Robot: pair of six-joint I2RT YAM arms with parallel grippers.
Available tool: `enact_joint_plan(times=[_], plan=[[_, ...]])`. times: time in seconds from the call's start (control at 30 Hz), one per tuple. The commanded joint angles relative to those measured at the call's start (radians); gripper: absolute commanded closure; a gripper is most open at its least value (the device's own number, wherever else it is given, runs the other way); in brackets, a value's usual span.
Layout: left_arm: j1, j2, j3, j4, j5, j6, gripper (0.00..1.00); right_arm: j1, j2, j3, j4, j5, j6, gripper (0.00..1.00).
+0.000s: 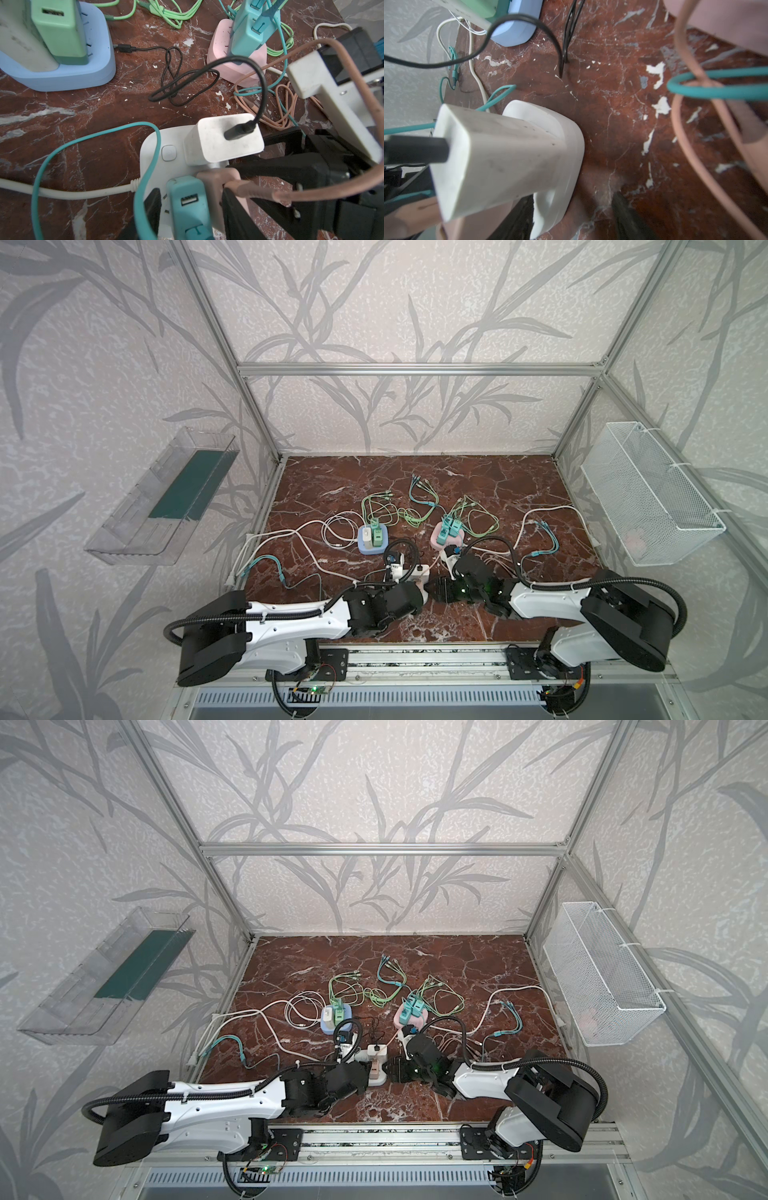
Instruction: Pull the plug off the socket
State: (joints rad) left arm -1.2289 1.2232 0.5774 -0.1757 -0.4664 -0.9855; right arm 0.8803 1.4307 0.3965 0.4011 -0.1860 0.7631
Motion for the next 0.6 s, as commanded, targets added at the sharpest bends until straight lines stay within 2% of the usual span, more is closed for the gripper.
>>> enact_joint_plan(times=[0.0,0.27,0.57], plan=[[0.006,0.036,0.028,-0.019,0.032,0.014,0.56,0.007,0.013,0.022,0.02,-0.011,0.011,0.4],[0.023,0.069,0.054,-0.013,0.037,0.019,0.67,0.003,0.041,0.036,0.025,-0.006,0.017,0.4],[0.062,0.108,0.088,0.026,0.051,0.047,0.71,-0.032,0.07,0.058,0.004,-0.025,-0.008,0.4]])
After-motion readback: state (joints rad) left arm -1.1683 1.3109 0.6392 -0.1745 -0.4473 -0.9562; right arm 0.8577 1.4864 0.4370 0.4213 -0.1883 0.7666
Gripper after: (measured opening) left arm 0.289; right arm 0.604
